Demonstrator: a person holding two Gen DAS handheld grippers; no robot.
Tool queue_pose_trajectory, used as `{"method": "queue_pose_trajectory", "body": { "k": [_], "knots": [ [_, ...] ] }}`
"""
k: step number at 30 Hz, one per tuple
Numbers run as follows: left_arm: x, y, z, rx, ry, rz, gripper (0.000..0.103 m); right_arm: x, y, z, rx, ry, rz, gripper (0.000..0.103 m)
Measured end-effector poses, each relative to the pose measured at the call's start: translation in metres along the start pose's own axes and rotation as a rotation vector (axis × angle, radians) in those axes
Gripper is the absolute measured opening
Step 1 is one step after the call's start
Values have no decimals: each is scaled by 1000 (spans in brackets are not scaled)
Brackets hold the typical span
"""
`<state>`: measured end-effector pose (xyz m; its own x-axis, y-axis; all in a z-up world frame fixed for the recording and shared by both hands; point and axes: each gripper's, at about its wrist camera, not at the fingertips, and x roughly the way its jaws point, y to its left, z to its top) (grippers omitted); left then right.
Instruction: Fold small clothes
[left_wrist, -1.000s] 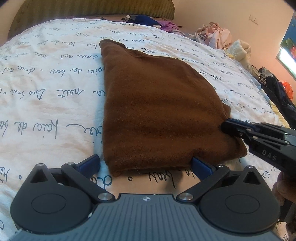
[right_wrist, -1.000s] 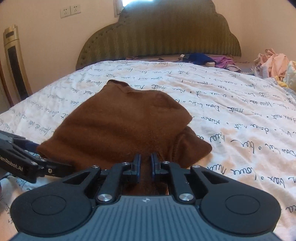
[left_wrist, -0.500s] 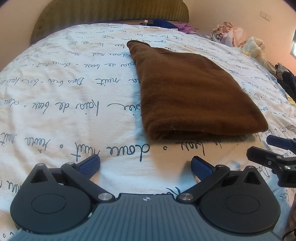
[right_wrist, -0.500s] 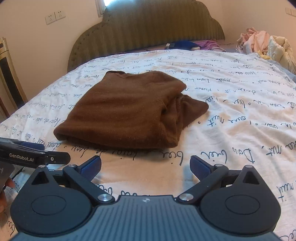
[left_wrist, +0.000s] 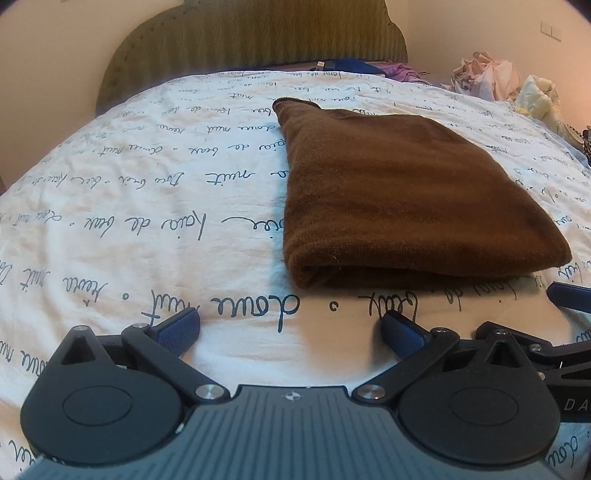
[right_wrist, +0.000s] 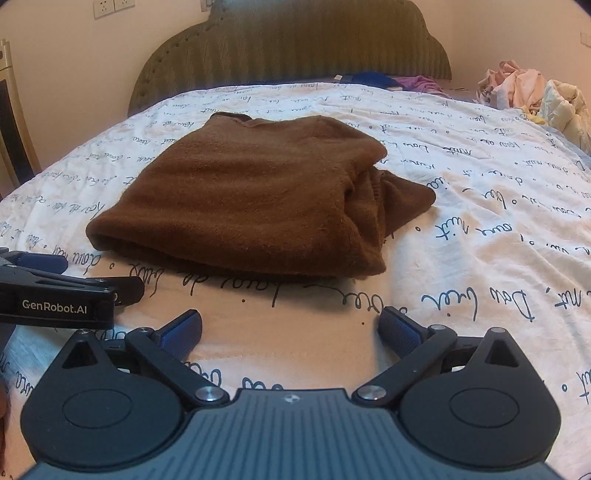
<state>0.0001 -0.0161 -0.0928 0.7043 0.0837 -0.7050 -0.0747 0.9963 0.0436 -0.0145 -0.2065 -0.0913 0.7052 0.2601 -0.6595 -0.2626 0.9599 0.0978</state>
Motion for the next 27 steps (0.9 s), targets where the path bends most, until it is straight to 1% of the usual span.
{"method": "queue_pose_trajectory", "body": {
  "k": [8, 14, 16, 27],
  "knots": [
    [6, -2, 3, 5, 0, 2, 103, 1, 0, 0, 0, -2, -4, 103],
    [6, -1, 2, -1, -3, 3, 103, 7, 8, 5, -10, 17, -35, 103],
    [7, 0, 2, -3, -1, 3, 103, 8, 7, 6, 12, 9, -35, 103],
    [6, 0, 3, 3, -4, -1, 103, 7, 7, 3, 14, -5, -44, 103]
  ]
}}
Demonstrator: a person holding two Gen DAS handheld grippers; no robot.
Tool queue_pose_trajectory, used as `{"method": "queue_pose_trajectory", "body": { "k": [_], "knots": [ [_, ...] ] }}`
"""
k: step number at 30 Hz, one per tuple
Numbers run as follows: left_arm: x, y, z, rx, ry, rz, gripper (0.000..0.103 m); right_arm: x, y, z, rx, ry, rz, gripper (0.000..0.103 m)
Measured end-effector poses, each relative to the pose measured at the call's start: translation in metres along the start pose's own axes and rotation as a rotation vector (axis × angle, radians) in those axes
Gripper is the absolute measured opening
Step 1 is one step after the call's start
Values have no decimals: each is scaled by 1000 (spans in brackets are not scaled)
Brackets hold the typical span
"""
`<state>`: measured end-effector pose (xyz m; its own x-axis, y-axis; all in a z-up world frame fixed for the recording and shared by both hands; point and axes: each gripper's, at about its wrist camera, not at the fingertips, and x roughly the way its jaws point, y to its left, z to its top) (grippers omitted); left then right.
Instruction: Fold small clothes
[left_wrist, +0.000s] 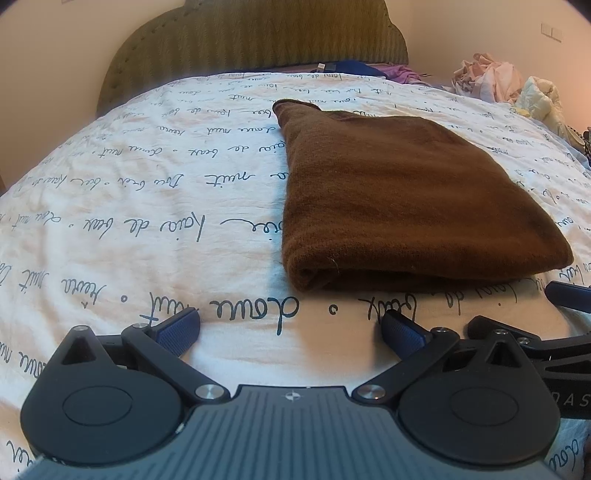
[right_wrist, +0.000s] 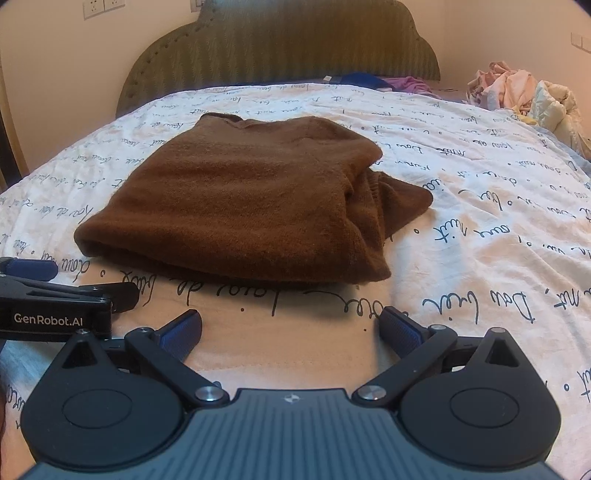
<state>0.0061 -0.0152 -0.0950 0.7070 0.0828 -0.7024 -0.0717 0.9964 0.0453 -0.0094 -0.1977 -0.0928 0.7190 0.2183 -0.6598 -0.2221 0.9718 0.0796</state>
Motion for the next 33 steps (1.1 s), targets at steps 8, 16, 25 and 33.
{"method": "queue_pose_trajectory", "body": {
  "k": [8, 16, 25, 33],
  "knots": [
    [0, -1, 0, 0, -1, 1, 103, 0, -1, 0, 0, 0, 1, 103],
    [0, -1, 0, 0, -1, 1, 103, 0, -1, 0, 8, -1, -1, 103],
    [-2, 0, -2, -5, -10, -5, 103, 0, 1, 0, 5, -1, -6, 103],
    [-4, -1, -3, 3, -13, -5, 103, 0, 1, 0, 2, 0, -9, 103]
  ]
}}
